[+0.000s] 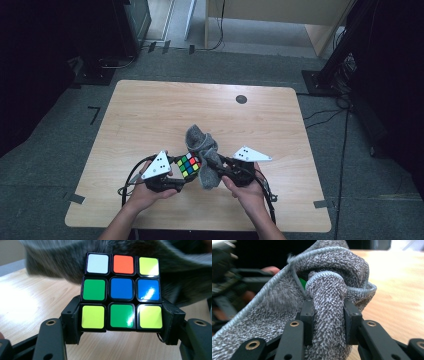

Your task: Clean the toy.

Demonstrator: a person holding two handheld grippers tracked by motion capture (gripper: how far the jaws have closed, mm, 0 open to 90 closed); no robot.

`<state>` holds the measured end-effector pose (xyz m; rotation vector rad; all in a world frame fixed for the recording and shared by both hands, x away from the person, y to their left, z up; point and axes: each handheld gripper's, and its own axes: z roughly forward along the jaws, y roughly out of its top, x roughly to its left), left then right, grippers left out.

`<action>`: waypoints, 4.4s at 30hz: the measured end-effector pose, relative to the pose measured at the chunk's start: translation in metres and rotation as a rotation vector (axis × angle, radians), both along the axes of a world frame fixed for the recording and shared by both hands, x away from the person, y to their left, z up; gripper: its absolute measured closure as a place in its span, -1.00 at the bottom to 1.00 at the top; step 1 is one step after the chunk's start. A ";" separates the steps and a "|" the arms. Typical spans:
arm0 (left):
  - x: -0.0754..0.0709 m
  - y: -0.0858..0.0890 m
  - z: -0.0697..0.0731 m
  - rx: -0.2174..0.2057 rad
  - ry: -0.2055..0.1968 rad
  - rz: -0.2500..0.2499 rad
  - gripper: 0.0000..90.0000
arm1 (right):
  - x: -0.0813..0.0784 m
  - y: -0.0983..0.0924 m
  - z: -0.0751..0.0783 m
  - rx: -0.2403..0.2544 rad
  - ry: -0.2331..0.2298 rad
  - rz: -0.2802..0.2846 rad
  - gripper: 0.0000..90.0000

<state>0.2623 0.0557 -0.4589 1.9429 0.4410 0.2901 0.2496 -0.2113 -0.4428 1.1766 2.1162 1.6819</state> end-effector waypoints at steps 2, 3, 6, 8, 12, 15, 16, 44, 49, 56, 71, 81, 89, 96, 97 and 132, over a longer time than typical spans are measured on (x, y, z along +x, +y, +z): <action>-0.001 -0.003 -0.002 0.022 -0.004 0.001 -0.24 | -0.004 0.003 0.005 0.027 -0.029 0.033 0.51; -0.001 -0.004 -0.003 0.027 -0.006 0.001 -0.24 | -0.005 0.005 0.007 0.025 -0.040 0.038 0.51; -0.002 -0.004 -0.001 0.028 -0.014 0.002 -0.24 | -0.003 0.004 0.003 0.001 -0.026 0.020 0.51; -0.002 -0.003 0.000 0.017 -0.011 -0.001 -0.24 | 0.002 0.000 -0.003 -0.002 0.013 0.000 0.51; -0.001 -0.001 0.001 -0.004 -0.001 -0.005 -0.24 | 0.002 -0.002 -0.002 0.000 0.020 -0.003 0.51; -0.002 -0.003 -0.001 0.009 -0.001 -0.005 -0.24 | -0.004 0.002 0.007 0.017 -0.026 0.027 0.51; -0.002 -0.004 -0.001 0.014 -0.002 -0.005 -0.24 | -0.006 0.004 0.010 0.013 -0.042 0.034 0.51; -0.004 -0.004 0.003 -0.013 -0.002 -0.011 -0.24 | -0.007 0.003 0.006 -0.012 -0.051 -0.010 0.50; -0.007 -0.007 0.004 0.005 -0.021 -0.001 -0.24 | -0.008 0.006 0.007 -0.015 -0.068 -0.015 0.50; -0.006 -0.005 0.004 -0.016 -0.010 -0.006 -0.24 | -0.005 0.001 0.002 -0.030 -0.041 -0.040 0.50; -0.005 -0.003 0.006 -0.044 -0.005 -0.009 -0.24 | -0.006 0.000 0.009 0.023 -0.029 -0.026 0.51; -0.007 0.000 0.010 -0.072 -0.023 -0.020 -0.24 | -0.003 0.000 0.000 0.008 -0.003 -0.059 0.50; -0.008 -0.006 0.006 -0.031 -0.031 -0.003 -0.24 | -0.014 0.007 0.017 0.018 -0.077 -0.018 0.50; -0.007 -0.002 0.009 -0.059 -0.026 -0.018 -0.24 | -0.002 -0.001 0.002 0.003 0.001 -0.052 0.50; -0.006 -0.002 0.008 -0.058 -0.020 -0.016 -0.24 | -0.003 0.000 0.003 -0.002 -0.004 -0.052 0.50; -0.009 -0.009 0.009 -0.012 -0.016 -0.019 -0.24 | -0.012 0.006 0.016 0.024 -0.073 -0.017 0.49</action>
